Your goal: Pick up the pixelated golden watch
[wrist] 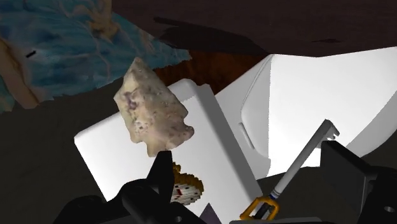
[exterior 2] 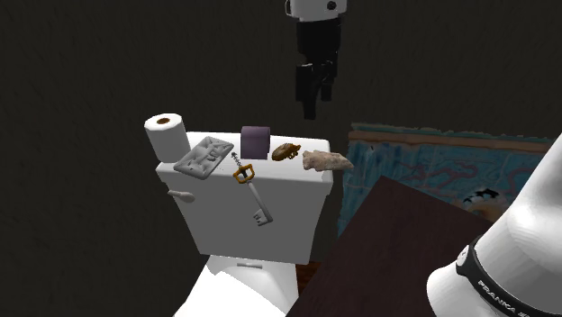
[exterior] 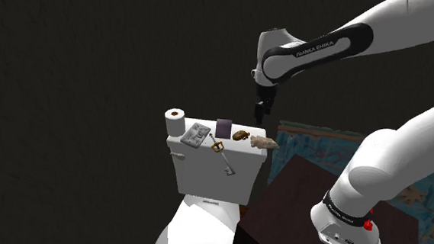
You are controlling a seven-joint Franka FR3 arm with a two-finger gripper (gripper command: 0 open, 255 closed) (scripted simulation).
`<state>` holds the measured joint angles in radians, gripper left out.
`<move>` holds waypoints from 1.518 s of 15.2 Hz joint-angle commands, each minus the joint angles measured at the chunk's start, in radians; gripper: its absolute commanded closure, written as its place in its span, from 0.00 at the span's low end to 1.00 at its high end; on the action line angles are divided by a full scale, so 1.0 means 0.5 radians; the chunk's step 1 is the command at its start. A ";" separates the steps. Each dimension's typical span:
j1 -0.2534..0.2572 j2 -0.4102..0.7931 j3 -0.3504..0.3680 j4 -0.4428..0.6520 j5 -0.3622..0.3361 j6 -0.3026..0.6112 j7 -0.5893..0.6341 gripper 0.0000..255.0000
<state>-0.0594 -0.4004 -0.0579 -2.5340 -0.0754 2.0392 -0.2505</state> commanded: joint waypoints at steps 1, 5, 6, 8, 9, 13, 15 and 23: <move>-0.011 0.136 -0.016 0.006 -0.031 0.142 -0.029 0.00; -0.034 0.443 -0.045 0.070 -0.086 0.396 -0.078 0.00; -0.040 0.522 -0.052 0.093 -0.100 0.455 -0.089 0.00; -0.051 0.682 -0.064 0.149 -0.125 0.567 -0.109 0.00; -0.057 0.762 -0.070 0.181 -0.137 0.619 -0.119 0.00; -0.079 1.085 -0.090 0.336 -0.181 0.802 -0.155 0.00; -0.085 1.171 -0.094 0.384 -0.191 0.844 -0.163 0.00; -0.087 1.354 -0.098 0.379 -0.203 1.032 -0.137 0.00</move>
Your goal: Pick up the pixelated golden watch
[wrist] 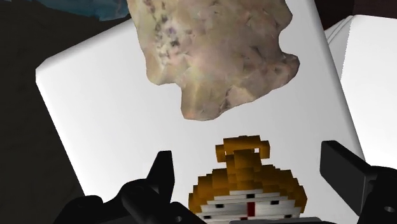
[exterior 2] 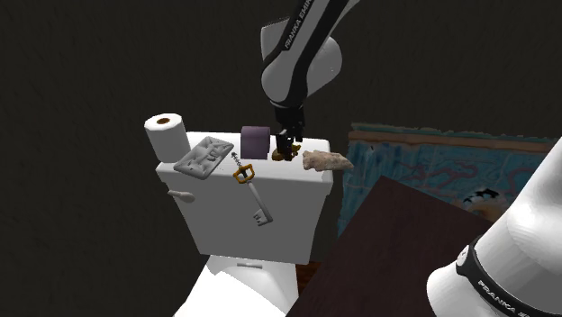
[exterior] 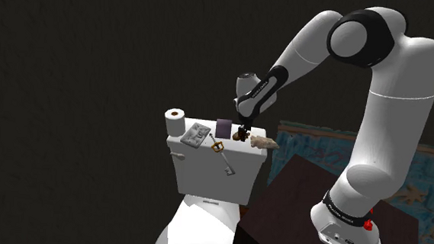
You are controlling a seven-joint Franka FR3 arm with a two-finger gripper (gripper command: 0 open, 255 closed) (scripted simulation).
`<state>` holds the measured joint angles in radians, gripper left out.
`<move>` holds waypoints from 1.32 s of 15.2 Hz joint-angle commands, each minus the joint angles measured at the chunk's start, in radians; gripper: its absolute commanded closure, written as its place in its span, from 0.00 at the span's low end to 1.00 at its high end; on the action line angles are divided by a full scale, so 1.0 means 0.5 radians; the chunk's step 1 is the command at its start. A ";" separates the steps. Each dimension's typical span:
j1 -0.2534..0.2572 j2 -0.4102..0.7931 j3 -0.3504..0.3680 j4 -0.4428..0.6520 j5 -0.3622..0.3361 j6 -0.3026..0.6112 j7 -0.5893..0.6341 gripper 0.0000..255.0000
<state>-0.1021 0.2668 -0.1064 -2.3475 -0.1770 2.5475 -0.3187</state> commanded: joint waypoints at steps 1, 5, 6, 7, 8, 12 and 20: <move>-0.002 0.020 -0.001 0.006 0.000 0.016 -0.001 0.00; 0.000 0.020 0.000 0.006 0.000 0.015 0.002 1.00; 0.000 0.020 0.000 0.006 0.000 0.015 0.002 1.00; 0.000 0.019 0.000 0.006 0.000 0.014 0.002 1.00; 0.000 0.019 0.000 0.006 0.000 0.014 0.002 1.00; -0.002 -0.005 0.000 0.005 0.002 -0.009 -0.004 1.00; 0.002 -0.196 0.003 0.015 0.014 -0.209 -0.032 1.00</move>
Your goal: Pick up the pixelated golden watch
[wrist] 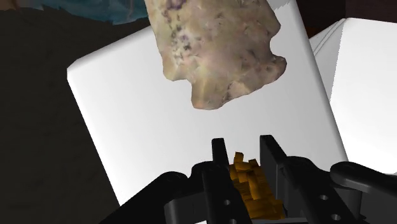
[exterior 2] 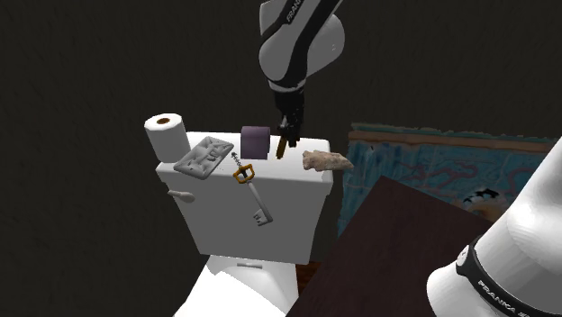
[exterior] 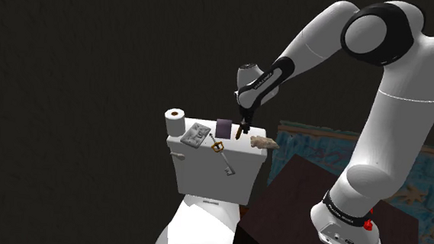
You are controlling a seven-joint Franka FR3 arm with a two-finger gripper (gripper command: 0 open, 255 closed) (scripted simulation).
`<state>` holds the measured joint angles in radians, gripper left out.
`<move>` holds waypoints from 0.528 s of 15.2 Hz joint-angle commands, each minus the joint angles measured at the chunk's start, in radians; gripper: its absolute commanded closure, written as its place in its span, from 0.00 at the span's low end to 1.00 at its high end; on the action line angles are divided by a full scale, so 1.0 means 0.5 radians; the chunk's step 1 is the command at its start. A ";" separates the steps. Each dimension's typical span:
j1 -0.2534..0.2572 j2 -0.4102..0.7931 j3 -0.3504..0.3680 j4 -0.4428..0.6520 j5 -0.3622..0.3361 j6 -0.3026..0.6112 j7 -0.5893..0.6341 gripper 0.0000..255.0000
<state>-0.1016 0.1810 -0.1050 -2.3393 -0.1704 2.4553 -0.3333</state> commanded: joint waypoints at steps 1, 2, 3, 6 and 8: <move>0.001 -0.047 0.001 0.002 0.002 -0.050 -0.006 1.00; 0.001 -0.069 0.001 0.006 0.004 -0.076 -0.009 1.00; 0.002 -0.091 0.001 0.010 0.005 -0.102 -0.013 1.00; 0.003 -0.154 0.003 0.025 0.010 -0.180 -0.022 1.00; 0.004 -0.157 0.003 0.026 0.010 -0.184 -0.023 1.00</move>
